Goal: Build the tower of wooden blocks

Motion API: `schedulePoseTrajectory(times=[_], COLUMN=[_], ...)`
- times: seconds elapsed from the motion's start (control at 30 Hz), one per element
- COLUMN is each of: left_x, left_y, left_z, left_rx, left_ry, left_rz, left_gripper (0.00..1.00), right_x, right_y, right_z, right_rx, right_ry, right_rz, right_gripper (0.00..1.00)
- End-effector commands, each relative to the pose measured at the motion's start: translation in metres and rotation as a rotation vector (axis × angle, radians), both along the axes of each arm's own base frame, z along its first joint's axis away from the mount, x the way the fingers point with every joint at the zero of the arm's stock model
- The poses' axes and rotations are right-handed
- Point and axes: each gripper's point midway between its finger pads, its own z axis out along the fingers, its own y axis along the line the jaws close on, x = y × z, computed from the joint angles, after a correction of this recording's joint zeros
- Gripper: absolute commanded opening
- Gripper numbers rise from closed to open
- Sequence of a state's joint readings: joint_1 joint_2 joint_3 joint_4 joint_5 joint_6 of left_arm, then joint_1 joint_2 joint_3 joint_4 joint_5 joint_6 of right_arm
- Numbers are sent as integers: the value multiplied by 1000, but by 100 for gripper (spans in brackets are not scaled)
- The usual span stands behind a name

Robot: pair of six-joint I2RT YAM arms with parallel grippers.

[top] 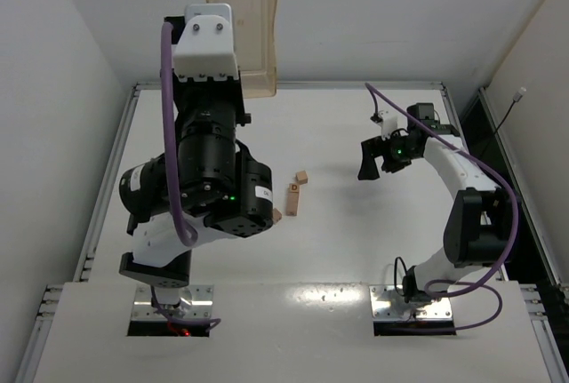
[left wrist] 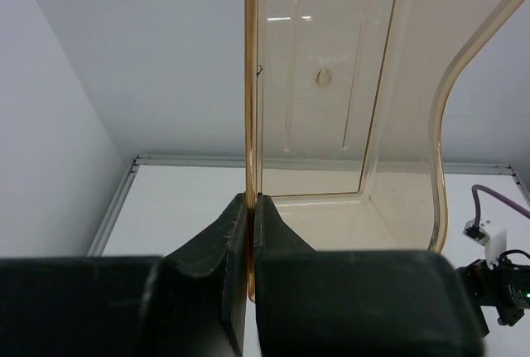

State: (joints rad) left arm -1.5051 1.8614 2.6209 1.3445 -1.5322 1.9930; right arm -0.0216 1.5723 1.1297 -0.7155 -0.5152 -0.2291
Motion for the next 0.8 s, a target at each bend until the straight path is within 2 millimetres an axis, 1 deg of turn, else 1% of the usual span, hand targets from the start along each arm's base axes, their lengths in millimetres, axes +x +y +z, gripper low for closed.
schedulePoseTrajectory(times=[0.0, 0.03, 0.1, 0.13, 0.17, 0.2, 0.23, 0.27, 0.3, 0.33, 0.37, 0.4, 0.43, 0.47, 0.5, 0.53, 0.57, 0.6, 0.63, 0.67, 0.7, 0.77], left_x=[-12, -10, -9, -8, -7, -10, -10, -9, -9, -8, -10, -11, -14, -16, -17, -18, -18, -18, -19, -19, -17, -16], left_y=[-13, -16, 1, -5, 3, 22, 30, 36, 45, 44, 63, 68, 69, 92, 99, 103, 109, 111, 122, 125, 115, 116], left_z=[-36, -39, -37, -43, -38, -29, -21, -13, -4, 0, 11, 11, 4, 6, 5, 3, 11, 13, 14, 15, 12, 13], left_rx=[-34, 15, 64, 151, 192, 203, 238, 207, 341, 371, 317, 337, 300, 233, 108, 91, -5, -66, -157, -191, -216, -258], left_ry=[190, 195, 199, 215, 232, 241, 241, 224, 223, 214, 208, 222, 259, 254, 245, 240, 230, 223, 208, 191, 182, 150], left_rz=[-151, -139, -126, -112, -79, -59, -28, 4, 13, 4, -8, -21, -31, -28, -15, -37, -46, -52, -73, -75, -89, -87], left_gripper=[0, 0, 0, 0, 0, 0, 0, 0, 0, 0, 0, 0, 0, 0, 0, 0, 0, 0, 1, 1, 2, 2], right_x=[2, 2, 3, 3, 3, 2, 2, 2, 2, 4, 4, 4, 4, 4, 4, 7, 6, 8, 6, 6, 9, 7], right_y=[2, 2, 2, 2, 2, 4, 4, 4, 4, 4, 4, 4, 5, 5, 5, 5, 8, 8, 8, 8, 8, 8], right_z=[8, 8, 11, 11, 11, 12, 9, 9, 9, 6, 6, 6, 4, 4, 0, 3, 0, 2, 2, -1, 2, 2], right_rx=[-2, -2, -2, -2, -2, 6, 6, 6, 6, 6, 6, 6, 16, 16, 17, 16, 17, 17, 17, 17, 17, 17], right_ry=[-42, -42, -51, -51, -51, -51, -42, -42, -42, -42, -42, -42, -32, -32, -20, -30, -18, -27, -16, -7, -18, -9], right_rz=[21, 21, 21, 21, 21, 25, 25, 25, 25, 25, 25, 25, 29, 29, 29, 29, 38, 38, 38, 38, 38, 38], right_gripper=[100, 100, 100, 100, 100, 100, 100, 100, 100, 100, 100, 100, 100, 100, 100, 100, 100, 100, 100, 100, 100, 100])
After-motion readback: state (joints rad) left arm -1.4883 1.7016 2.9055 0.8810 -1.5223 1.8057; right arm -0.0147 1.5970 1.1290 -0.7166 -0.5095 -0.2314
